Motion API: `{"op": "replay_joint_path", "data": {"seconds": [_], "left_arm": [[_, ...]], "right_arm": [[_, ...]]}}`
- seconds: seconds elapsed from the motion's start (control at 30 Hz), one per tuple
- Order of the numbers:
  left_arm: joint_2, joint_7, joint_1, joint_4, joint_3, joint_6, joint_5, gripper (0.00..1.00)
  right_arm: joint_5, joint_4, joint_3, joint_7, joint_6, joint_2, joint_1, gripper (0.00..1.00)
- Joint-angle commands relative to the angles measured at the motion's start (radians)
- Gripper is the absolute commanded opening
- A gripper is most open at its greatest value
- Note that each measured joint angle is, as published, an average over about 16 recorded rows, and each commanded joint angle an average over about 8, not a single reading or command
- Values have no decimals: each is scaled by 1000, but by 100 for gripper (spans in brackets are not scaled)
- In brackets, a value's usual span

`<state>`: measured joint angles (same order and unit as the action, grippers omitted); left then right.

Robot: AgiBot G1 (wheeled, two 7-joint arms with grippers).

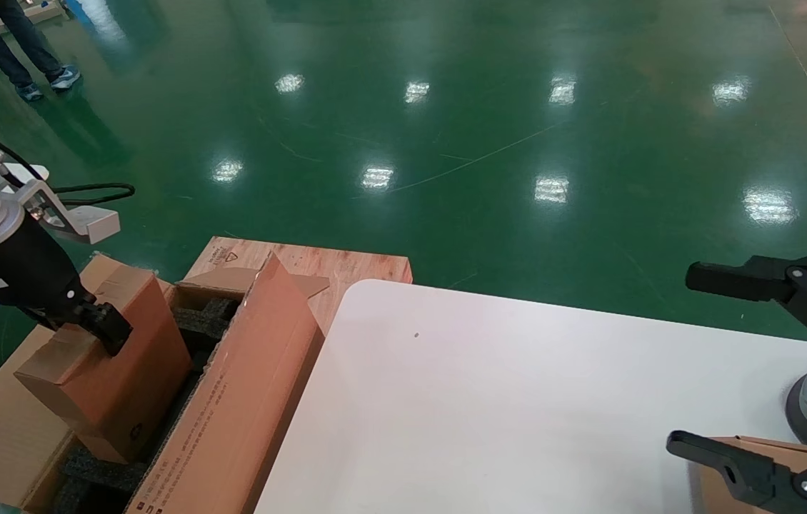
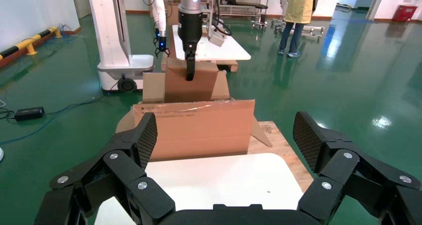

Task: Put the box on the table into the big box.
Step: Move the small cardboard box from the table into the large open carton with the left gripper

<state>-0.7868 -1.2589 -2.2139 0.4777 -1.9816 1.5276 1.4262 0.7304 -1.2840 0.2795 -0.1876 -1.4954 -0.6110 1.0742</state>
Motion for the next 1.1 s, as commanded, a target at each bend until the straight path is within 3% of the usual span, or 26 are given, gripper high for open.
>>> {"op": "replay_joint_path", "data": {"seconds": [0.03,1.1], "left_arm": [[4,3,4,-7,1,-6,-1,0],[-3,19,39,-82,17,-71,-10,0]], "right_arm": [[0,0,0,0,0,0,0,100],[0,0,0,0,0,0,0,100]]}}
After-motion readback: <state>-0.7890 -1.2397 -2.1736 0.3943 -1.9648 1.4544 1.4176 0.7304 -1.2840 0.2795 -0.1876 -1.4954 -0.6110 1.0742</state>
